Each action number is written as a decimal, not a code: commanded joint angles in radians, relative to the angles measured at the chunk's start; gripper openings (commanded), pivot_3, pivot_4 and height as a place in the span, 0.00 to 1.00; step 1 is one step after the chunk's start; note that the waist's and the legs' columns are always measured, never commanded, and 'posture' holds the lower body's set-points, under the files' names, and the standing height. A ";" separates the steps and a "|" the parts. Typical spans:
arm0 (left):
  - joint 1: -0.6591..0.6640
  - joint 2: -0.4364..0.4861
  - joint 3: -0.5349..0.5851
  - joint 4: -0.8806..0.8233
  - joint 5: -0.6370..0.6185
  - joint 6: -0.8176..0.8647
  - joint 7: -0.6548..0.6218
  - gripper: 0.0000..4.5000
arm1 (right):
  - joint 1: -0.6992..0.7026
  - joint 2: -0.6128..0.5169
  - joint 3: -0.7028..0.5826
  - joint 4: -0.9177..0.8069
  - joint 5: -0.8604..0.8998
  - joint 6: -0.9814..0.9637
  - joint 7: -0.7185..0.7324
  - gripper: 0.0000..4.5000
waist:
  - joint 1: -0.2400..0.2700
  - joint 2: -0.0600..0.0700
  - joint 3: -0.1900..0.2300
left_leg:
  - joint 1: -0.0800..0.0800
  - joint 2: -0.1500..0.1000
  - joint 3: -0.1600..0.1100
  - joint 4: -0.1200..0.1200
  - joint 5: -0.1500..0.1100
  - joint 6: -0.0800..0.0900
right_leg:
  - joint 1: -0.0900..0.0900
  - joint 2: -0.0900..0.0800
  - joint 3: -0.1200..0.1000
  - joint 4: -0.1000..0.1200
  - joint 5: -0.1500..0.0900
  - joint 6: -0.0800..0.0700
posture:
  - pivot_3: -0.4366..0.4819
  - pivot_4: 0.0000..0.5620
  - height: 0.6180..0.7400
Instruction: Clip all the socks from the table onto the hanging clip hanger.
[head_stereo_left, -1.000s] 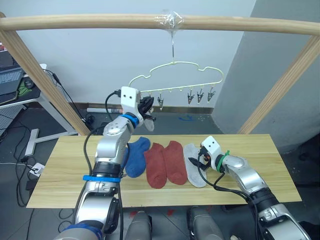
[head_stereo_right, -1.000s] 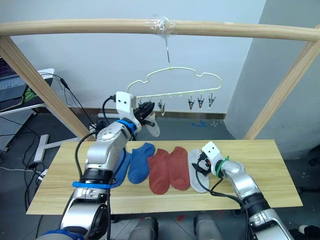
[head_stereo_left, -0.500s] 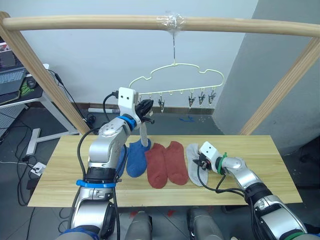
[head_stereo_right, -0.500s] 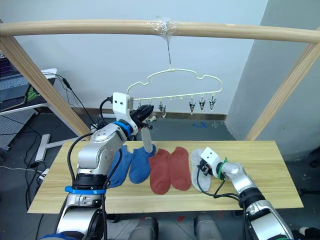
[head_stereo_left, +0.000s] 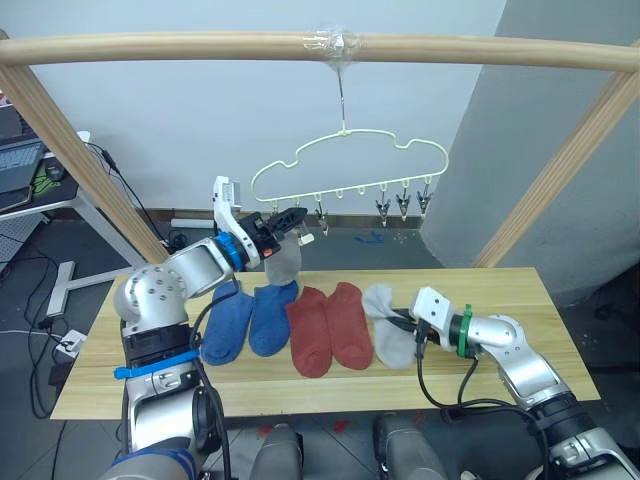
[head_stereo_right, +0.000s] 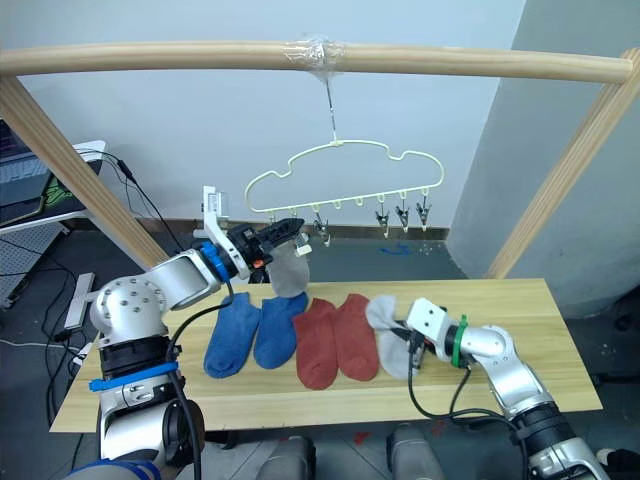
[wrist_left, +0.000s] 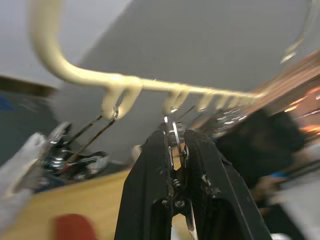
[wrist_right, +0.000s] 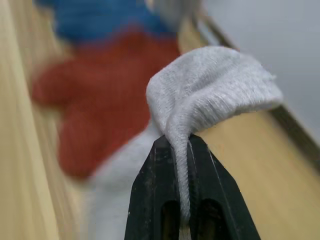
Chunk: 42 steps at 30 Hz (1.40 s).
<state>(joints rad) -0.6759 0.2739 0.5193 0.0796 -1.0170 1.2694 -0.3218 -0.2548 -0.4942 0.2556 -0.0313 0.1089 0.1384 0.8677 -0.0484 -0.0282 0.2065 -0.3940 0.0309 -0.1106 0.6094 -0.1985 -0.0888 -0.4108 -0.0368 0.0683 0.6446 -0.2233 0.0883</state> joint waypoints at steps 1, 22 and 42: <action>-0.033 0.001 0.064 0.007 -0.107 0.066 0.071 0.04 | -0.010 0.017 -0.020 -0.194 0.107 0.179 0.003 0.01 | 0.003 0.000 0.000 | 0.000 0.000 0.000 0.000 0.000 0.000 | 0.000 0.000 0.000 -0.001 -0.002 -0.003 | 0.55 0.31 1.00; -0.012 -0.014 0.002 -0.047 -0.284 0.071 0.165 0.04 | -0.193 0.195 -0.033 -0.253 0.230 0.420 -0.117 0.01 | 0.021 -0.001 0.000 | -0.006 0.000 -0.001 0.000 0.000 -0.001 | -0.005 0.000 -0.002 -0.001 0.000 0.000 | 0.54 0.28 1.00; -0.002 0.033 -0.038 -0.019 -0.306 0.017 0.160 0.04 | -0.162 0.148 -0.034 -0.371 0.293 0.490 -0.128 0.01 | 0.021 -0.001 0.000 | -0.007 0.000 -0.001 0.000 0.000 -0.001 | -0.006 -0.001 -0.002 -0.001 -0.002 -0.004 | 0.55 0.28 1.00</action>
<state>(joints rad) -0.6702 0.3034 0.4879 0.0841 -1.2928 1.3019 -0.1418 -0.4006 -0.3562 0.2375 -0.3721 0.3816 0.6361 0.7476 -0.0274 -0.0288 0.2061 -0.4007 0.0306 -0.1111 0.6091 -0.1987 -0.0894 -0.4168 -0.0373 0.0666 0.6437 -0.2253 0.0842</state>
